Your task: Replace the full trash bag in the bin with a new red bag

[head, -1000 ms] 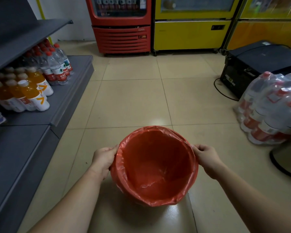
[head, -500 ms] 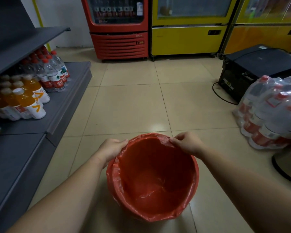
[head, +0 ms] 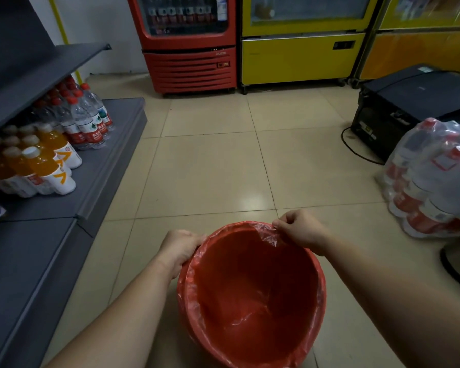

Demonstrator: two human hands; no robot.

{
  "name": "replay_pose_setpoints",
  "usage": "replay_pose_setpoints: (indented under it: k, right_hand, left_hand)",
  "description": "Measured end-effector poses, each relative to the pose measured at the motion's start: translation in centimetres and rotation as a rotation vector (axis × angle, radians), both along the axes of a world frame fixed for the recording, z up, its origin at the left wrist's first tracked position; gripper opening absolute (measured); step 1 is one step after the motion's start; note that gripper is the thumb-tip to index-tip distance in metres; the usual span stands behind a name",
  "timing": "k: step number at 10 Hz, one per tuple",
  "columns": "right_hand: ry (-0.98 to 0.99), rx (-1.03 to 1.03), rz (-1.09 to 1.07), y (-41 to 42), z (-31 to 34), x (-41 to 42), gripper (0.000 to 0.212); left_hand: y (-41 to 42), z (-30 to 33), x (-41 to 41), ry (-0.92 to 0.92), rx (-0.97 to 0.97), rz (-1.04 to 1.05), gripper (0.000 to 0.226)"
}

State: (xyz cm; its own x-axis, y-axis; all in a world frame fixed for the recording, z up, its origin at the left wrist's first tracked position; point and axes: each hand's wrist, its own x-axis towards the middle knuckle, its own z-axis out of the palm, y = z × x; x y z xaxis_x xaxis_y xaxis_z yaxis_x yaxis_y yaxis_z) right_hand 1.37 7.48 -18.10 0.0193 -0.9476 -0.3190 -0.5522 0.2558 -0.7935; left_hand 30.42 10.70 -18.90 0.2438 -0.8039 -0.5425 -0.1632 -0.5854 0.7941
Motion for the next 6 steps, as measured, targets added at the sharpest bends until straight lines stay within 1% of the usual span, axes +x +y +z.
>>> replay_pose_setpoints:
  k: [1,3,5,6]
  right_hand:
    - [0.022,0.024,0.017,-0.47,-0.25,-0.11,0.033]
    - [-0.048,0.127,0.029,-1.12,-0.55,-0.33,0.028]
    - [-0.122,0.137,0.023,-0.89,-0.55,-0.7,0.029]
    - [-0.114,0.122,0.003,-0.78,-0.03,-0.55,0.029]
  left_hand:
    - [-0.35,-0.39,0.2,-0.037,0.005,-0.049,0.021]
    - [-1.04,-0.96,0.22,0.013,0.103,-0.048,0.033]
    - [-0.95,-0.89,0.12,0.028,0.149,-0.076,0.025]
    - [-0.95,-0.34,-0.02,0.044,0.123,-0.058,0.028]
